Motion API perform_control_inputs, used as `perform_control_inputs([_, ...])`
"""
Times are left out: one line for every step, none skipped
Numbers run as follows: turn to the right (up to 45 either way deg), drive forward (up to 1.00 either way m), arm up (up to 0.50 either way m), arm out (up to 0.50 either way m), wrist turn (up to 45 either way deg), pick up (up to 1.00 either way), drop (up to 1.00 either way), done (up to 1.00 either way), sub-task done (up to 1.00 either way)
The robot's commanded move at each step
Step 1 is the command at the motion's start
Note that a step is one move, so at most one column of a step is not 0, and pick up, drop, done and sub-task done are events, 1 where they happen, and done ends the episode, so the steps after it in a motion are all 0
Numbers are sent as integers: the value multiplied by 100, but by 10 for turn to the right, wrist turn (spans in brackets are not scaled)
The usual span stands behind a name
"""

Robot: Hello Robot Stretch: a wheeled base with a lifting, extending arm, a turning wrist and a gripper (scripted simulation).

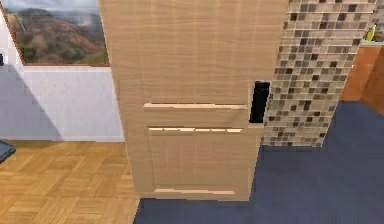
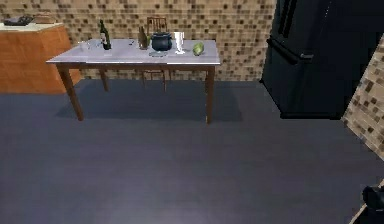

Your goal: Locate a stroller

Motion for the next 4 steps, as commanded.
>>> perform_control_inputs([0,5,0,0,0,0,0,0,0])
perform_control_inputs([-450,0,0,0,0,0,0,0,0])
perform_control_inputs([-390,0,0,0,0,0,0,0,0])
perform_control_inputs([0,70,0,0,0,0,0,0,0])
